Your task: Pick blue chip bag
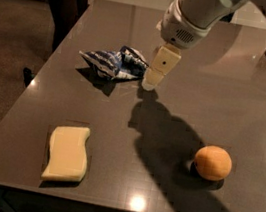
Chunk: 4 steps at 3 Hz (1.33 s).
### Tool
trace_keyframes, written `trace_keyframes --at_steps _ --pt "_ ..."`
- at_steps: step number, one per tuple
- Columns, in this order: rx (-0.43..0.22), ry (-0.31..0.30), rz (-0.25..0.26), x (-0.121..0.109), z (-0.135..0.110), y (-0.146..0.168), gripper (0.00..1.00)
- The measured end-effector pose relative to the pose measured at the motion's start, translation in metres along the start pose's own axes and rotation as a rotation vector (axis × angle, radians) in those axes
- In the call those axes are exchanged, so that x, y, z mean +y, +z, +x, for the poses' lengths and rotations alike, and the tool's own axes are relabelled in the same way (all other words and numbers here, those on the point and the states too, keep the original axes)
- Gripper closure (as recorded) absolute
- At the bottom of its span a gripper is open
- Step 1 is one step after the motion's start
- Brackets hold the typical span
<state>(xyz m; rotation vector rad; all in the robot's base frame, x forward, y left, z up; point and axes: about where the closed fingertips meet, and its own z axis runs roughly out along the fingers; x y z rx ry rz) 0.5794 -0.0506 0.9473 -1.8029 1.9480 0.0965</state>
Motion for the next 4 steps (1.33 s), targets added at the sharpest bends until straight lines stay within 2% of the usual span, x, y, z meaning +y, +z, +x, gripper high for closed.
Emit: trace_keyframes --at_steps 1,3,4 --pt "-0.003 -0.016 -0.017 -0.017 -0.021 0.032 0.0" --pt "0.028 -0.063 -0.065 -0.027 -0.051 0.097 0.0" --pt "0.044 -0.085 -0.1 -0.024 -0.059 0.118 0.18"
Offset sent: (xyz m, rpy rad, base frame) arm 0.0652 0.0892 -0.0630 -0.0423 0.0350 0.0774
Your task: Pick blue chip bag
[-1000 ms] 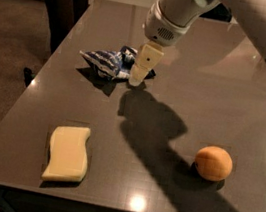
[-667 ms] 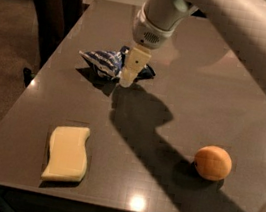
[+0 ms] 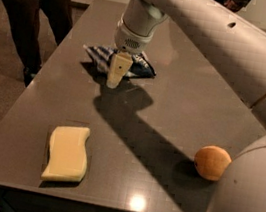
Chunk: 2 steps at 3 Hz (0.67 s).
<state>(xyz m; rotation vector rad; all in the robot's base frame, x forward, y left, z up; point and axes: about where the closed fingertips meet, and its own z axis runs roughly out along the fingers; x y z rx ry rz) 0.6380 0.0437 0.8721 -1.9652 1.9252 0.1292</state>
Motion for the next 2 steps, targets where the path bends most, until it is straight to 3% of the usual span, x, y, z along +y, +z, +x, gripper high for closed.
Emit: trace_keyframes --at_steps 2 --pt "-0.025 -0.017 -0.031 -0.0014 -0.0116 -0.0036 0.65"
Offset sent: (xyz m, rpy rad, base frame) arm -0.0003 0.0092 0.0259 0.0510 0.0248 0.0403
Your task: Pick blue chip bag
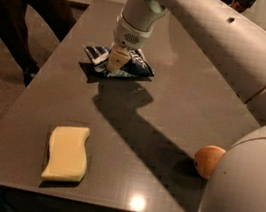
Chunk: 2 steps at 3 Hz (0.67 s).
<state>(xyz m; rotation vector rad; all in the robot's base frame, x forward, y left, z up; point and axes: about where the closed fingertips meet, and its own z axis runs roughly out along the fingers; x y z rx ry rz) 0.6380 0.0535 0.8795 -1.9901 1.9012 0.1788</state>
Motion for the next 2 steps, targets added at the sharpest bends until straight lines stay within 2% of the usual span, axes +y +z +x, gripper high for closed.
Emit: trace_keyframes --at_steps 1,2 --pt "-0.033 0.002 0.015 -0.005 -0.003 -0.026 0.88" --pt "-0.061 0.011 0.048 -0.013 0.001 -0.061 1.0"
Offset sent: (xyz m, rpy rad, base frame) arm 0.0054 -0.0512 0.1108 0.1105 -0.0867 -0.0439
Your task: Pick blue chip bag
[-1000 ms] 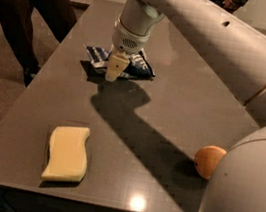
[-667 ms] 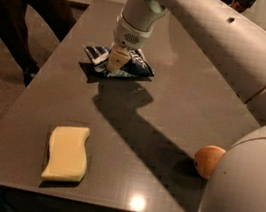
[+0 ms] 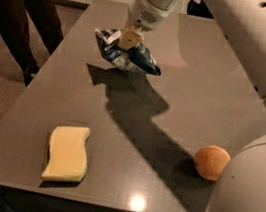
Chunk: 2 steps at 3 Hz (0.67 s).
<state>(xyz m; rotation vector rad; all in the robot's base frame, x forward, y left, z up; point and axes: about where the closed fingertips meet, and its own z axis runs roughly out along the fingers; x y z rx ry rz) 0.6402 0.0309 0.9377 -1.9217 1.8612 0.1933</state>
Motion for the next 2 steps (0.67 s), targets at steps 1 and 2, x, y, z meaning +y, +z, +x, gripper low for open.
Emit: trace_keyframes --at_steps 1,2 --pt "-0.03 0.016 0.078 -0.0134 0.0102 -0.0609 1.0" --pt "-0.032 0.016 0.082 -0.0142 0.0098 -0.0622 1.0"
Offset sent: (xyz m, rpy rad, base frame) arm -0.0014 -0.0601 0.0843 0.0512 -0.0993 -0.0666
